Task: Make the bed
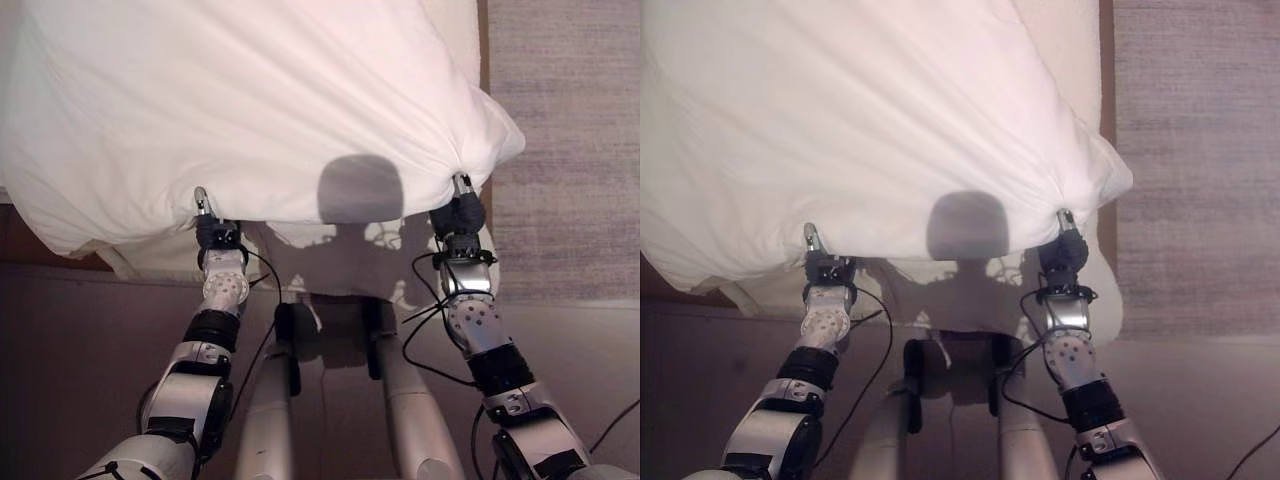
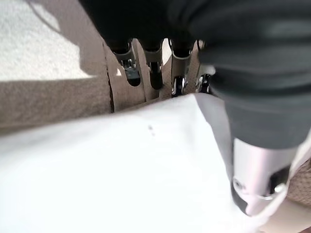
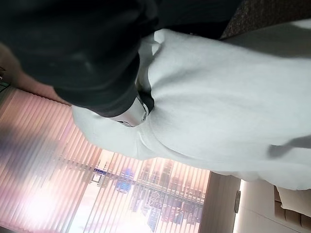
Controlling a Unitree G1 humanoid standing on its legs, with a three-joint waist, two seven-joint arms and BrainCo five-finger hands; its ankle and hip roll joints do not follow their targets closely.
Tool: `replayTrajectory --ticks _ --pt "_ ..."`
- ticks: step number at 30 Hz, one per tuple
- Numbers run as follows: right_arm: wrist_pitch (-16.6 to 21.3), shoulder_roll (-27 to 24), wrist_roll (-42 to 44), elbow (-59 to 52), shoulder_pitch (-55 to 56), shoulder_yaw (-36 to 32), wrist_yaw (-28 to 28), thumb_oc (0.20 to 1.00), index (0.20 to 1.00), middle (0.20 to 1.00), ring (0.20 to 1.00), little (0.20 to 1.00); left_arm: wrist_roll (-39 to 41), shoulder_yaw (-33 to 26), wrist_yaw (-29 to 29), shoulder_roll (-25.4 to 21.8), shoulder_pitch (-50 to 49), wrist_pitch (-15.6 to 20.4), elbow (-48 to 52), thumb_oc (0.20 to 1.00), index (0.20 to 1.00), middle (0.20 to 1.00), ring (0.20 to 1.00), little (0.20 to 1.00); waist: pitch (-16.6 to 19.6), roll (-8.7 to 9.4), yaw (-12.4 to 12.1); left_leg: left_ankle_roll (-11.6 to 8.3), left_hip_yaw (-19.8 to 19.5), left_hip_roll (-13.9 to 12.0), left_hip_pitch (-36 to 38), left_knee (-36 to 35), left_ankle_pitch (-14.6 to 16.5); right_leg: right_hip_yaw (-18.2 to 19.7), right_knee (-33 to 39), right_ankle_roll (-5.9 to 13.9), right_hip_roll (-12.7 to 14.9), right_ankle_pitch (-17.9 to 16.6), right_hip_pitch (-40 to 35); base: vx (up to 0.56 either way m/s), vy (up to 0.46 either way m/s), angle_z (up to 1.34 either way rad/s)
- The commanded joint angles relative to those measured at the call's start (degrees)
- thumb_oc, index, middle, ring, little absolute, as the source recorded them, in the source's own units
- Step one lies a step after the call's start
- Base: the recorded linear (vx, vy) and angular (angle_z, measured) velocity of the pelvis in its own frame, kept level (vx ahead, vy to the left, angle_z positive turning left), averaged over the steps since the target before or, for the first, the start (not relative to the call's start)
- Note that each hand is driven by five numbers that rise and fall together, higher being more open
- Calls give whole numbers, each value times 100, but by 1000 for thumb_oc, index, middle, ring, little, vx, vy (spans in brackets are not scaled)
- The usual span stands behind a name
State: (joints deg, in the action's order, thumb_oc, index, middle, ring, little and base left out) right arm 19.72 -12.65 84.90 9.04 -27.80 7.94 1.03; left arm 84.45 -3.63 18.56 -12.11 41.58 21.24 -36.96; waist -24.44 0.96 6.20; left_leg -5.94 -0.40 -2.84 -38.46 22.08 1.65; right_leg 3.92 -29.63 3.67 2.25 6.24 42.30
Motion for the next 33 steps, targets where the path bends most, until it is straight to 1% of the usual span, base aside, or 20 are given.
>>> replayTrajectory --ticks 1,3,4,5,6,14,16,18,20,21,23,24,25,26,27,28,29,31,32,33 --pt "434 -192 23 -782 801 -319 458 200 200 200 200 200 -246 -191 -210 -260 226 355 2 1000 1000 1000 1000 1000 463 -108 367 341 430 357 -221 112 112 140 520 48 -545 -331 -159 9 -7 -5" --pt "419 -238 36 -776 832 -288 471 200 200 200 200 200 -340 -197 -247 -368 291 359 -41 1000 1000 1000 1000 1000 499 -101 391 327 438 344 -252 121 113 140 513 53 -553 -336 -126 11 -17 -4" --pt "419 -238 39 -776 831 -288 474 200 200 200 200 200 -339 -198 -252 -370 294 358 -47 840 840 840 840 840 501 -101 392 327 438 344 -253 117 111 140 515 53 -552 -337 -125 0 0 0" --pt "413 -249 51 -780 849 -283 489 200 200 200 200 200 -379 -190 -294 -398 284 320 -54 501 501 501 501 501 508 -106 393 327 436 344 -249 105 111 145 511 54 -554 -339 -118 0 0 0" --pt "415 -261 59 -771 861 -274 491 200 200 200 200 200 -414 -185 -309 -418 282 308 -77 200 200 200 200 200 516 -110 393 324 441 348 -247 106 113 147 511 52 -559 -337 -120 0 0 0" --pt "441 -300 133 -914 1087 -145 361 200 200 200 200 200 -647 -392 -350 -564 26 234 -213 200 200 200 200 200 499 -169 360 320 457 348 43 -29 80 191 568 40 -588 -291 -373 9 -38 -1" --pt "351 -270 57 -952 1247 -123 342 200 200 200 200 200 -793 -388 -508 -577 -209 88 -189 200 200 200 200 200 503 -241 339 295 446 359 219 -139 32 196 639 21 -570 -255 -553 14 -78 -8" --pt "332 -271 35 -964 1308 -117 323 200 200 200 200 200 -876 -362 -562 -570 -299 31 -146 200 200 200 200 200 499 -263 341 287 422 370 331 -225 -5 184 686 11 -563 -247 -660 11 -68 -8" --pt "287 -260 -37 -897 1411 -128 302 200 200 200 200 200 -990 -305 -692 -508 -503 -23 14 200 200 200 200 200 513 -293 325 246 383 369 499 -310 -62 175 737 -20 -573 -218 -818 29 -141 -2" --pt "252 -221 -40 -848 1463 -142 301 200 200 200 200 200 -1073 -241 -892 -416 -761 -97 215 200 200 200 200 200 515 -321 308 233 360 368 630 -338 -101 162 768 -47 -582 -184 -954 32 -108 4" --pt "229 -229 -78 -813 1535 -164 288 200 200 200 200 200 -1131 -194 -997 -322 -952 -121 393 200 200 200 200 200 516 -321 295 212 360 385 710 -333 -123 142 824 -60 -562 -164 -1113 25 -102 5" --pt "227 -196 -121 -785 1605 -210 244 200 200 200 200 200 -1151 -105 -1043 -151 -1196 -78 665 200 200 200 200 200 469 -303 293 124 366 391 699 -108 -145 119 935 -83 -525 -145 -1337 12 -110 7" --pt "188 -188 -86 -777 1639 -244 266 200 200 200 200 200 -1158 -48 -1117 -78 -1314 -91 843 200 200 200 200 200 388 -290 277 2 356 400 659 173 -308 105 969 -110 -503 -136 -1461 -15 -90 18" --pt "158 -219 -45 -720 1651 -271 282 200 200 200 200 200 -1138 3 -1197 -23 -1386 -78 949 200 200 200 200 200 297 -251 253 -151 324 427 573 481 -557 95 965 -138 -489 -141 -1580 -41 -56 29" --pt "118 -216 -6 -650 1667 -335 319 200 200 200 200 200 -1165 38 -1278 60 -1523 -73 1144 200 200 200 200 200 225 -191 228 -209 310 452 495 690 -622 77 938 -176 -447 -146 -1667 -46 -53 30" --pt "78 -159 66 -575 1677 -371 364 200 200 200 200 200 -1126 47 -1347 107 -1681 -130 1288 200 200 200 200 200 205 -116 195 -166 223 394 496 689 -603 83 892 -202 -435 -129 -1693 9 3 25" --pt "89 -89 32 -519 1694 -329 323 200 200 200 200 200 -1085 48 -1357 176 -2000 -116 1669 200 200 200 200 200 229 -19 129 -19 -167 94 791 157 -560 217 818 -175 -501 -9 -1732 20 15 13" --pt "90 -87 31 -518 1696 -328 322 200 200 200 200 200 -1093 51 -1343 178 -2013 -116 1689 200 200 200 200 200 242 -12 122 -21 -159 93 798 105 -607 226 839 -176 -500 -43 -1721 52 98 -9" --pt "44 -66 61 -435 1735 -279 333 200 200 200 200 200 -1135 -64 -1365 182 -2395 -111 2036 200 200 200 200 200 206 46 -38 33 -1062 -274 1312 -924 -788 554 551 -97 -663 119 -1652 86 273 -13" --pt "23 -97 63 -392 1737 -293 341 200 200 200 200 200 -1151 -66 -1371 184 -2547 -97 2191 200 200 200 200 200 186 63 -118 0 -1348 -448 1422 -1289 -983 691 473 -54 -687 129 -1614 77 268 -19"
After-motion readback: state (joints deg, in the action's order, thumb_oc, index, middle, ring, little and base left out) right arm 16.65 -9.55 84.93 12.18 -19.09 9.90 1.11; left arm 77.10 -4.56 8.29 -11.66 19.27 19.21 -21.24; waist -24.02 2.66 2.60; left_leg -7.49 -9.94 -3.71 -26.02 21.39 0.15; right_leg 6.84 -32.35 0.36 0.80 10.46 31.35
